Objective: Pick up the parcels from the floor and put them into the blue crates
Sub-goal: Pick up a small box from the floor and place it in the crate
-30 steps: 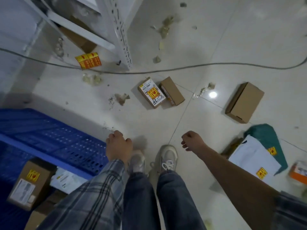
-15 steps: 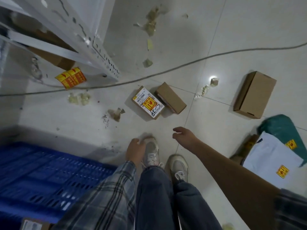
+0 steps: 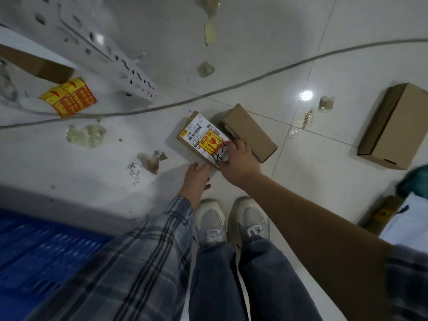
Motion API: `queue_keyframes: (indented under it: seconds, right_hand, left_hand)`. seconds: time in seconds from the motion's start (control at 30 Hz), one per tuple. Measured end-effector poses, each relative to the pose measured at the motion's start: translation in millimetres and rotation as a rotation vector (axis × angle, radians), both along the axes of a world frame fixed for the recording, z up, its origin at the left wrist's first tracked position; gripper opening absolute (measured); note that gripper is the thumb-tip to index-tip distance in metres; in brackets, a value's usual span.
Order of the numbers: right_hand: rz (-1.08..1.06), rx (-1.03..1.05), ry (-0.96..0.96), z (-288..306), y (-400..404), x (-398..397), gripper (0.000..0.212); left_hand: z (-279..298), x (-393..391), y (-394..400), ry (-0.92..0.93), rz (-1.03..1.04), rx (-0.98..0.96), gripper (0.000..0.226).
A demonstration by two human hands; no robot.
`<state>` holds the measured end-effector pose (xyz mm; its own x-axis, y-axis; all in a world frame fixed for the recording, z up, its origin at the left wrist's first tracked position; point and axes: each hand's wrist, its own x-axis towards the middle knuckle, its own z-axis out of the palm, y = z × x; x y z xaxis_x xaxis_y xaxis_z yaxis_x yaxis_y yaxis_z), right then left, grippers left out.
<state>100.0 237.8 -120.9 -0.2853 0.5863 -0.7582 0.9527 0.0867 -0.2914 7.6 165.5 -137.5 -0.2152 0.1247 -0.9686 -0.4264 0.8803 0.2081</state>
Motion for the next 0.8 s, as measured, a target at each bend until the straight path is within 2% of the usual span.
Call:
queue_keyframes:
  seconds: [0.1,0.23,0.27,0.37,0.4,0.5,0.57,0.67,0.73,0.8]
  right_hand:
    - [0.036,0.131,-0.052,-10.7,-3.7,-3.3,0.046]
    - [0.038,0.028,-0.071,-14.9,-12.2,-1.0,0.044]
    - [-0.003,-0.013,-0.047,-14.0,-14.6,1.0,0.045]
    - [-0.294,-0.161,0.129,-3.0,-21.8,5.3,0.035]
    - [-0.394,-0.203,0.183,2.7,-23.0,6.1,0.029]
    - [-0.53,-0.248,0.274,26.3,-24.1,10.8,0.025]
    - [-0.578,-0.266,0.32,44.9,-23.6,16.1,0.024]
    - [-0.689,-0.434,0.402,82.7,-20.2,27.0,0.038]
    - [-0.78,-0.57,0.439,109.5,-17.4,32.9,0.062]
    - [-0.831,-0.623,0.48,132.3,-16.3,37.5,0.067]
  left_hand:
    - [-14.1,3.9,6.1,0.025,0.01,0.04,0.04]
    - [-10.8,6.1,4.7,0.037,0.108,0.082,0.036]
    - [-9.0,5.3,0.6,0.041,0.112,0.088,0.04]
    - [5.6,0.1,-17.0,0.06,0.097,0.066,0.073]
    - [9.8,-0.7,-23.5,0.052,0.101,0.065,0.073]
    - [40.7,0.7,-37.7,0.028,0.176,0.112,0.03]
    - [64.4,1.0,-46.9,0.018,0.205,0.124,0.025]
    - [102.0,-5.7,-52.2,-0.005,0.256,0.199,0.045]
    - [127.2,-11.9,-50.8,-0.036,0.199,0.262,0.05]
    - [149.9,-18.7,-47.8,-0.051,0.111,0.327,0.053]
